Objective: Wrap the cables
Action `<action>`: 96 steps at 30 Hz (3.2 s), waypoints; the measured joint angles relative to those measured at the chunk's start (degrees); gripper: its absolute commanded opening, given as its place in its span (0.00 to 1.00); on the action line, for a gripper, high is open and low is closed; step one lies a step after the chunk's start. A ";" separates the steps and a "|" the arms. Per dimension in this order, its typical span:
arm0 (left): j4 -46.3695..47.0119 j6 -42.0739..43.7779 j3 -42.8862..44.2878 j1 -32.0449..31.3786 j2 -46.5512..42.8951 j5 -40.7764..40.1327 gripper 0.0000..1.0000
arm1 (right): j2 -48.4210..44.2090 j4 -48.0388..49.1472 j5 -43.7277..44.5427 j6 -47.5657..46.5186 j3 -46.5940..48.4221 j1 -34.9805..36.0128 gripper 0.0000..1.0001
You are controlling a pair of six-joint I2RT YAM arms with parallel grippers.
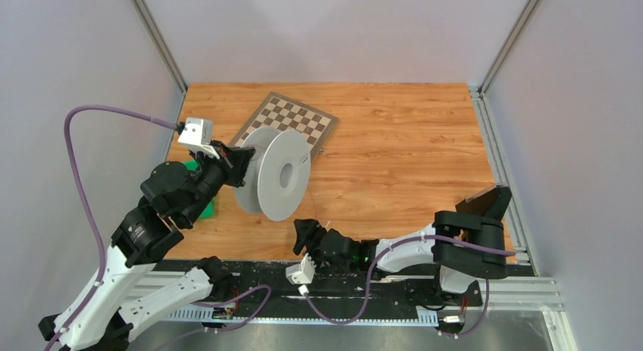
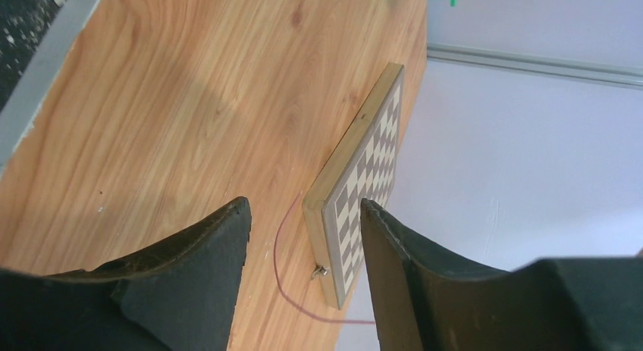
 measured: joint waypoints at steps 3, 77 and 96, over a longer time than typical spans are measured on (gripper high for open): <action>-0.28 -0.09 0.00 0.00 0.20 0.00 0.00 | 2.58 1.05 0.57 -1.81 0.50 -1.29 0.58; 24.39 3.39 -32.98 0.22 -2.51 1.95 0.00 | -7.72 -3.82 13.92 97.90 22.91 -13.79 0.01; 29.79 27.28 -37.64 0.20 -0.81 9.35 0.00 | -9.29 -13.79 6.34 128.19 14.49 -22.88 0.00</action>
